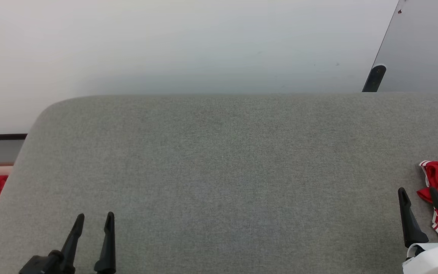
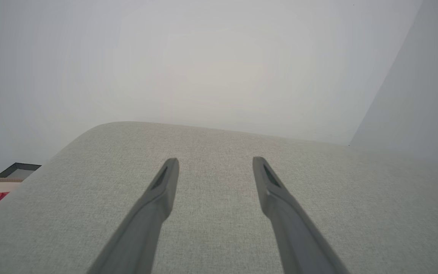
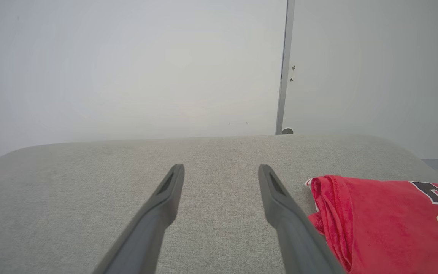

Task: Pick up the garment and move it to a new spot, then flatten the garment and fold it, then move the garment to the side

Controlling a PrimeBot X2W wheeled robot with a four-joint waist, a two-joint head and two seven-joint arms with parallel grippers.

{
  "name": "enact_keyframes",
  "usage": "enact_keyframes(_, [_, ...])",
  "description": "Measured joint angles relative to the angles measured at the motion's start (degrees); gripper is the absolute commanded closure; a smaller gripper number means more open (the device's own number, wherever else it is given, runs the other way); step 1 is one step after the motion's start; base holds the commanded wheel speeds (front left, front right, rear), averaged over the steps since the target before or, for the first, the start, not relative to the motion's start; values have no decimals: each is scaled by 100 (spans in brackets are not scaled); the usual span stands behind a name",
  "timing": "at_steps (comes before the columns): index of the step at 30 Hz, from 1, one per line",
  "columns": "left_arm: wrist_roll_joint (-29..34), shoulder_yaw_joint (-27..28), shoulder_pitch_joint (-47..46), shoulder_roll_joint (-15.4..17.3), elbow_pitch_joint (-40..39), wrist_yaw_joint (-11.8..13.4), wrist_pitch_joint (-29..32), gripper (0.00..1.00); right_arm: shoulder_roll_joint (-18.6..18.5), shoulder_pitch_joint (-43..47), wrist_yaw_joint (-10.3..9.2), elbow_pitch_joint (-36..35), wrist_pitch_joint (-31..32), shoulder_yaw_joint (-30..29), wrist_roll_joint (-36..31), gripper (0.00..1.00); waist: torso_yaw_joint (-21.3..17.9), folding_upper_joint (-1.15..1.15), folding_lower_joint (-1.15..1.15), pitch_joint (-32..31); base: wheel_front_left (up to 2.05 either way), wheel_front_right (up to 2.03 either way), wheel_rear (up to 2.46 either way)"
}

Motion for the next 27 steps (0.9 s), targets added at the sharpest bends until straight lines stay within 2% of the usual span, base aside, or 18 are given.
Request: enact_keyframes(27, [12, 19, -12, -42, -10, 1, 0, 0, 100, 35, 0, -153, 14, -146, -8, 0, -5, 0, 0, -21, 0, 0, 0])
